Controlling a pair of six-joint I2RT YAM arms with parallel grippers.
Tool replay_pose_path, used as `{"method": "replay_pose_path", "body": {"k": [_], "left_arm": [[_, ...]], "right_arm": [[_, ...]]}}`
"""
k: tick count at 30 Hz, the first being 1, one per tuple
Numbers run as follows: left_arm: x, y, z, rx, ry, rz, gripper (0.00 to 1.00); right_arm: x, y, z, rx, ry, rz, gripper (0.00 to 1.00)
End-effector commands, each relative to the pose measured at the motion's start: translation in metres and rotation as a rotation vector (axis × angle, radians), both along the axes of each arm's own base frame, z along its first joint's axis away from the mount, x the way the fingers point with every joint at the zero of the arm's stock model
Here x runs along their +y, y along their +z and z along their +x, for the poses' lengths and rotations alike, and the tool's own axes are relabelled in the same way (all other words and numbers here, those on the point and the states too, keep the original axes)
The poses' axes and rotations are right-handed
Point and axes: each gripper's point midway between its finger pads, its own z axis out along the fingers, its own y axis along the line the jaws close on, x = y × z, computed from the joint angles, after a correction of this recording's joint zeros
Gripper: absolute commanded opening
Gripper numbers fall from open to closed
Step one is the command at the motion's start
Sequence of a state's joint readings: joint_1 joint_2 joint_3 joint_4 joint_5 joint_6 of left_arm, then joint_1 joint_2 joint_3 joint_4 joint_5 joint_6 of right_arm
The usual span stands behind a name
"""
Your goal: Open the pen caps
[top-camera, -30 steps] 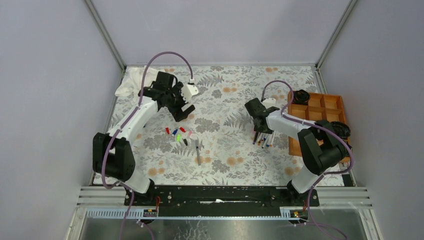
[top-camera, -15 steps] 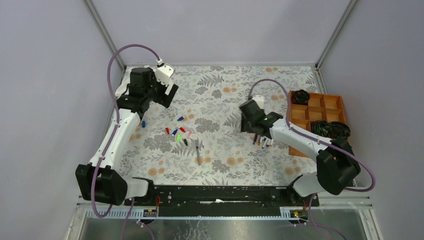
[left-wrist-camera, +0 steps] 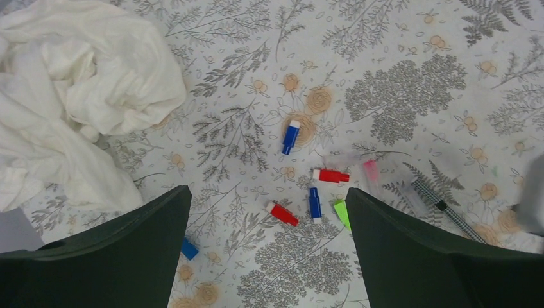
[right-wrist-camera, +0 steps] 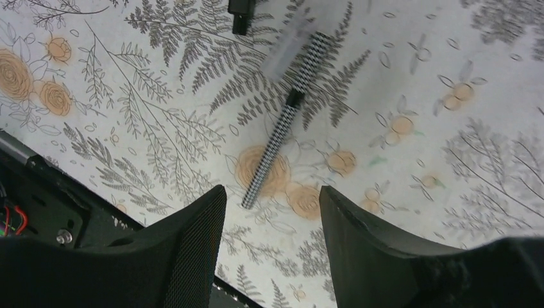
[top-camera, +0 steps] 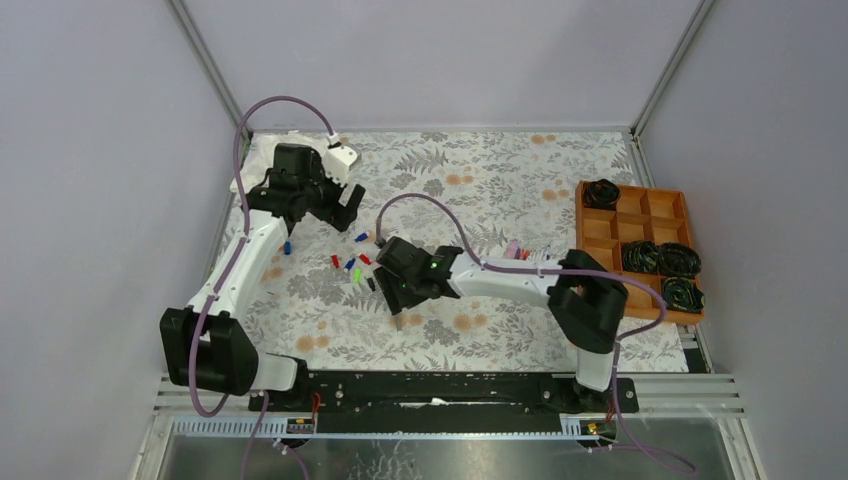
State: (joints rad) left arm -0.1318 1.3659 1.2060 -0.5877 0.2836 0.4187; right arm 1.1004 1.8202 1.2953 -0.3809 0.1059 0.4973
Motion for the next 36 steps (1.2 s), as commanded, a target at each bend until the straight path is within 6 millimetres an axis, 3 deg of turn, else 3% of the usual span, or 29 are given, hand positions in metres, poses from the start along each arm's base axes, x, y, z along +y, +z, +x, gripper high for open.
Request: {"method": "replay_pose_path", "body": {"k": [1, 8, 16, 28, 29, 32, 36], "left_arm": [[-0.010, -0.004, -0.013, 0.038, -0.064, -0.031, 0.98], [-0.013, -0.006, -0.019, 0.052, -0.101, -0.034, 0.98], [-0.014, -0.008, -0.021, 0.063, -0.115, -0.033, 0.98], [-0.012, -0.024, -0.023, 0.111, -0.132, -0.006, 0.99], [-0.012, -0.026, -0.024, 0.117, -0.137, 0.000, 0.99], [-0.012, -0.033, -0.031, 0.136, -0.180, 0.015, 0.99], [-0.019, -0.042, -0.050, 0.147, -0.308, 0.021, 0.99]], "right_arm": [[0.026, -0.009, -0.006, 0.056, 0.076, 0.003, 0.62], [0.017, -0.042, -0.001, 0.054, 0.070, -0.092, 0.54], [-0.002, -0.061, 0.003, 0.022, 0.071, -0.172, 0.42], [-0.043, -0.086, -0.001, -0.005, 0.064, -0.289, 0.06], [-0.045, -0.087, -0.002, -0.005, 0.062, -0.289, 0.01], [-0.046, -0.081, -0.004, 0.006, 0.068, -0.255, 0.00], [-0.039, -0.054, -0.007, 0.105, 0.093, -0.075, 0.00]]}}
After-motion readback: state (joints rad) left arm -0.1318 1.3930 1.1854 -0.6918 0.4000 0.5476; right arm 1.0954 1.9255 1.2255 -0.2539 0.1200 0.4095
